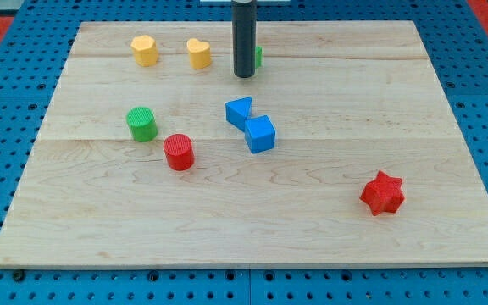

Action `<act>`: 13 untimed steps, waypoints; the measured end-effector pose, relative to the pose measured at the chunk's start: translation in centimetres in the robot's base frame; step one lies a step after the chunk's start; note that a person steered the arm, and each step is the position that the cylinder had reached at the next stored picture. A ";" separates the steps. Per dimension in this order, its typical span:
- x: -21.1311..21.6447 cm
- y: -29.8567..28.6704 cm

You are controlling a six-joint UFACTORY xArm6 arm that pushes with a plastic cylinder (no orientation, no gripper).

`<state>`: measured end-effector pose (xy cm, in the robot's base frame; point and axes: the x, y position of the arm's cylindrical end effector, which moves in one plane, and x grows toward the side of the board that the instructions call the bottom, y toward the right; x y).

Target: Slide the blue triangle towards green star

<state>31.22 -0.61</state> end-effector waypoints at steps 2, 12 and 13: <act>-0.3 -0.8; 10.3 0.9; 7.6 0.1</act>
<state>38.86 -0.51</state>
